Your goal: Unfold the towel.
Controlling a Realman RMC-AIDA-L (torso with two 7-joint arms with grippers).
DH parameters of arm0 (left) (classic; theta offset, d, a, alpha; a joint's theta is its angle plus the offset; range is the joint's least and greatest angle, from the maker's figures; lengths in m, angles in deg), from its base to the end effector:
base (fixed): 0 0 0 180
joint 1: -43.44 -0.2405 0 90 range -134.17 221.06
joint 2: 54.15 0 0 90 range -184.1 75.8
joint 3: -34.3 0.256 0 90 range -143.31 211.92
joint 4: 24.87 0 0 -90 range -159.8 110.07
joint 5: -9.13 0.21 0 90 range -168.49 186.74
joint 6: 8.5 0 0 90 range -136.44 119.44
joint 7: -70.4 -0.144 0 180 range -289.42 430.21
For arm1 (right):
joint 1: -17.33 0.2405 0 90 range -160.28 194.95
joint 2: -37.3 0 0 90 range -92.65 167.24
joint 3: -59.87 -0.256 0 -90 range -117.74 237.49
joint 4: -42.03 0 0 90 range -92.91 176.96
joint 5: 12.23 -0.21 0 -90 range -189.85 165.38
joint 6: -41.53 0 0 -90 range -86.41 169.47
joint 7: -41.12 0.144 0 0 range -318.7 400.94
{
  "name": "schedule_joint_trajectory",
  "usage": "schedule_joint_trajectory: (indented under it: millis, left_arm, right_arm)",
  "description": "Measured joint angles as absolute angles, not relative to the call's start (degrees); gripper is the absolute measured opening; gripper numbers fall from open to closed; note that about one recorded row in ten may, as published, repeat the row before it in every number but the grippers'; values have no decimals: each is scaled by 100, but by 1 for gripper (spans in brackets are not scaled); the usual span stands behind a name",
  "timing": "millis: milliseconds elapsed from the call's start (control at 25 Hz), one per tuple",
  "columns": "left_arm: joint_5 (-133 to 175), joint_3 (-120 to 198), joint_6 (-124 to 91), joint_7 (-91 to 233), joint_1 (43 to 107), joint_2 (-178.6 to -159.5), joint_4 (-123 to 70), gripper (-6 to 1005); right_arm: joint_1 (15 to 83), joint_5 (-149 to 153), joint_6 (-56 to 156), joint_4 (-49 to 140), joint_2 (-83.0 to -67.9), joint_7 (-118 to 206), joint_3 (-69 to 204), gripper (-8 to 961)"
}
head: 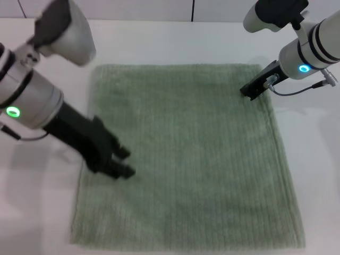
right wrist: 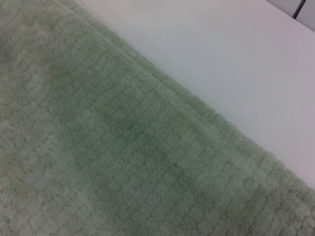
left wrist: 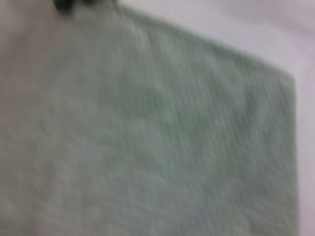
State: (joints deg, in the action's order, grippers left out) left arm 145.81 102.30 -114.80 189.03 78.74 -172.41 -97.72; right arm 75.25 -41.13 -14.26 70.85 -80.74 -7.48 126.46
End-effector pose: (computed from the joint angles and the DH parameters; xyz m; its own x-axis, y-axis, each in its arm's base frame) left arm -0.1828 0.3233 0.0164 0.8990 0.3671 -0.2388 0.3745 -0.9271 -0.0154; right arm 0.1973 0.4424 -0.0528 0.7885 -0.5960 0.1519 -0.4541 -0.7306 -0.5099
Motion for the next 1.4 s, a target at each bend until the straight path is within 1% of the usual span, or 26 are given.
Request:
schedule_joint_trajectory:
  millis: [280, 480, 680, 880, 1000, 1080, 1200, 1400]
  left_arm:
    - [13463, 9115, -10595, 17991, 7676, -17236, -9678, 438]
    - [12366, 8306, -9953, 17411, 7478, -17218, -9256, 435]
    - [11417, 7612, -9493, 16833, 7338, -17221, -8623, 434]
    - [10067, 7282, -9056, 15886, 7197, -17219, -7520, 433]
    - [9562, 7267, -8843, 15363, 7198, -17220, -6926, 433]
    - [9562, 7267, -8843, 15363, 7198, -17220, -6926, 433]
    - [8216, 7256, -8173, 13754, 7428, -17231, -5369, 432]
    - [7342, 7247, -7989, 12972, 7520, -17236, -4680, 425]
  right_arm:
    - [7525, -4119, -1421, 7085, -8077, -755, 12631, 13]
    - [7522, -4126, -1406, 7085, -8084, -757, 12623, 14]
    - [7501, -4126, -1323, 7085, -8096, -767, 12622, 14]
    - [7482, -4143, -1035, 7091, -8134, -875, 12636, 15]
    - [7463, -4373, -780, 7120, -8162, -1064, 12676, 15]
    - [7442, -4655, -556, 7144, -8178, -1246, 12696, 15]
    - [7380, -5316, -51, 7218, -8211, -1549, 12843, 16]
    - [7084, -6541, 1115, 7589, -8244, -1686, 13962, 16]
